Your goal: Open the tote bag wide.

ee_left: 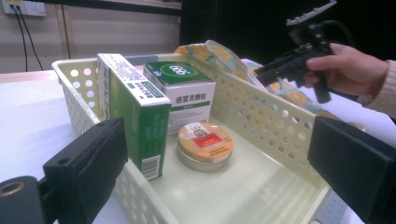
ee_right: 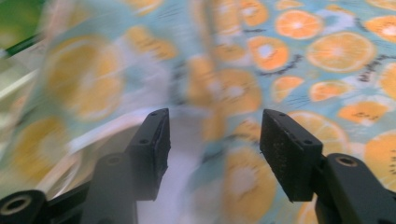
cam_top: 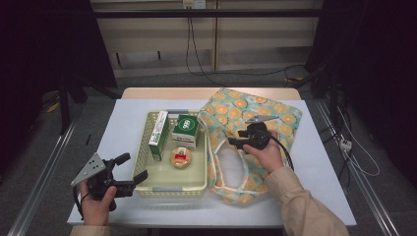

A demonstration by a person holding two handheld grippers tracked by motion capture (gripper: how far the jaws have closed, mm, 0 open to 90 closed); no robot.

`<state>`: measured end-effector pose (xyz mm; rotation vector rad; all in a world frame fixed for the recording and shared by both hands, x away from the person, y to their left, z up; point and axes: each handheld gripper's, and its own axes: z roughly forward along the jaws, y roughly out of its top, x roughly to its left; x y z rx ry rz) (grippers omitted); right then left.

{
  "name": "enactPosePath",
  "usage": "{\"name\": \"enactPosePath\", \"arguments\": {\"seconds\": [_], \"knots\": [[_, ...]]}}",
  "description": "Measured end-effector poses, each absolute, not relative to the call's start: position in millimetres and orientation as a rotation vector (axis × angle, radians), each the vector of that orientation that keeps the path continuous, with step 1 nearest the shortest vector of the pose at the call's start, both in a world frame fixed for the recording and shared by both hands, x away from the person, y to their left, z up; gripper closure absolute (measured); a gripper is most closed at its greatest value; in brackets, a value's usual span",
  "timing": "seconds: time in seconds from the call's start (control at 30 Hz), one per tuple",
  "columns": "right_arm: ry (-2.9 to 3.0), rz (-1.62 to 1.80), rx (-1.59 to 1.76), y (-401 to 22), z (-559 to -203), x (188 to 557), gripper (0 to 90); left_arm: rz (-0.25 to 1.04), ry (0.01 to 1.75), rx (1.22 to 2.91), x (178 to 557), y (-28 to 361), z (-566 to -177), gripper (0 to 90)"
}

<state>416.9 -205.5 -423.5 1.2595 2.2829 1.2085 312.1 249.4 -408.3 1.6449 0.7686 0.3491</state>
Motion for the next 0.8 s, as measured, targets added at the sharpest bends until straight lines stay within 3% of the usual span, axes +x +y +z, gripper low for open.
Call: {"name": "enactPosePath", "arguments": {"seconds": [0.07,0.43,0.8], "knots": [[2.302,1.183,1.186,-203,-419,404,31.9,0.348,0.768,1.643,312,249,-408,4.8],[2.410,1.248,1.018,-200,-416,337,26.3,0.354,0.767,1.649,312,247,-408,4.8],[2.474,1.256,0.938,-187,-429,305,21.7,0.351,0.772,1.645,312,248,-408,4.8]]}}
